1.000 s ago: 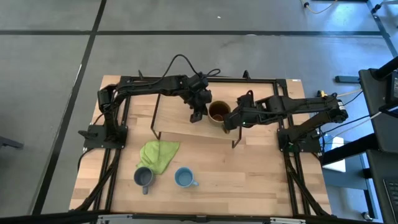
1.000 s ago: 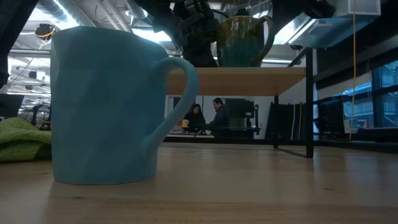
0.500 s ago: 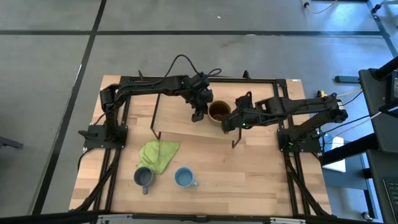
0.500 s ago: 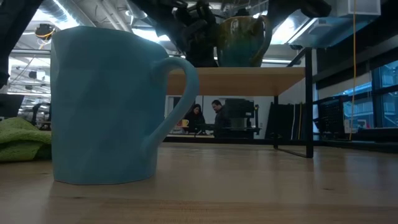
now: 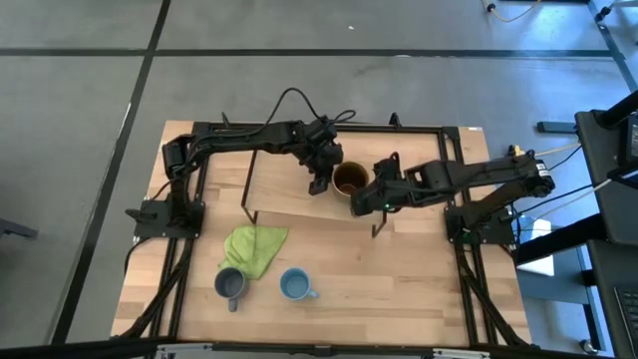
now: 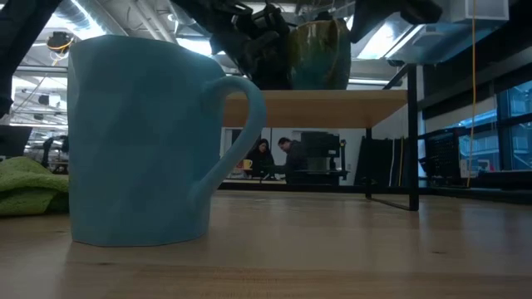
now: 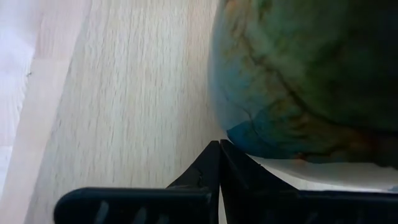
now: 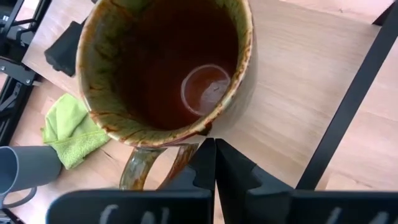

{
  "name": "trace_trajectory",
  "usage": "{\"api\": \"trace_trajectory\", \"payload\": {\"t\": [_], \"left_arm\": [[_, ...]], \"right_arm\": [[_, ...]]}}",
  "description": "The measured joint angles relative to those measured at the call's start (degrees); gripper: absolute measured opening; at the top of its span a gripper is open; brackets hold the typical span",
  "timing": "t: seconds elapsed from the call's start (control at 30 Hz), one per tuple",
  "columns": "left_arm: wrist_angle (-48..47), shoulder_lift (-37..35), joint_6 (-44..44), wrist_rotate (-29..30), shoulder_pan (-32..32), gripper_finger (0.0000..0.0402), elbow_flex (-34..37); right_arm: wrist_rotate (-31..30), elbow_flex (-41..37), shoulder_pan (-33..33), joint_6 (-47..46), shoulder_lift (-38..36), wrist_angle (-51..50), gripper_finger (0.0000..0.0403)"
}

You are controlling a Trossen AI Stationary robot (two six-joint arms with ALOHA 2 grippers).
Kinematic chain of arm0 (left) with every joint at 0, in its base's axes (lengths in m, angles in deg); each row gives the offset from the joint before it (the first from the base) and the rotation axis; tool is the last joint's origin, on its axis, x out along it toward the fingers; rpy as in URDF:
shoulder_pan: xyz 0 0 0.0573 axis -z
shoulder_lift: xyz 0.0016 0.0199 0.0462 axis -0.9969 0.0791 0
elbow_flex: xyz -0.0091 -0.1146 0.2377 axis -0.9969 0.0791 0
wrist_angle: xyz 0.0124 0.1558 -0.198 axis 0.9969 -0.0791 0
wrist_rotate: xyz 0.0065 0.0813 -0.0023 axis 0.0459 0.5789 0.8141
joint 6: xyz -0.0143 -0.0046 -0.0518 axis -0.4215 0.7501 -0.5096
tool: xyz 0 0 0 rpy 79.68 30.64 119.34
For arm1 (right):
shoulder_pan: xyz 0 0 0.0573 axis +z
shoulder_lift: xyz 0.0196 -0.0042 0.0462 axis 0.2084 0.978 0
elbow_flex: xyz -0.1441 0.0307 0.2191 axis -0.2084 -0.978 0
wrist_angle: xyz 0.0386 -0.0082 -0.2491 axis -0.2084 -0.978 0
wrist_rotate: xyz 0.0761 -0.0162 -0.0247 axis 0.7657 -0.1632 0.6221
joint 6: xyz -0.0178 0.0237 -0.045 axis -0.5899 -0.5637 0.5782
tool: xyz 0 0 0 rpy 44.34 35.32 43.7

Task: Stack small to large cups/mugs on shelf
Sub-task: Put the brown mug on the shelf

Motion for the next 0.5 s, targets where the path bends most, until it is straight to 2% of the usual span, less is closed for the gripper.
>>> {"api": "trace_trajectory", "payload": {"t": [0.5], "left_arm": [[3.26,0.06,0.08,-0.39,-0.16,0.0000,0.04]], "right_arm": [[-0.50,0.00,2.43,-3.44,0.00,-0.11,0.0010]]}}
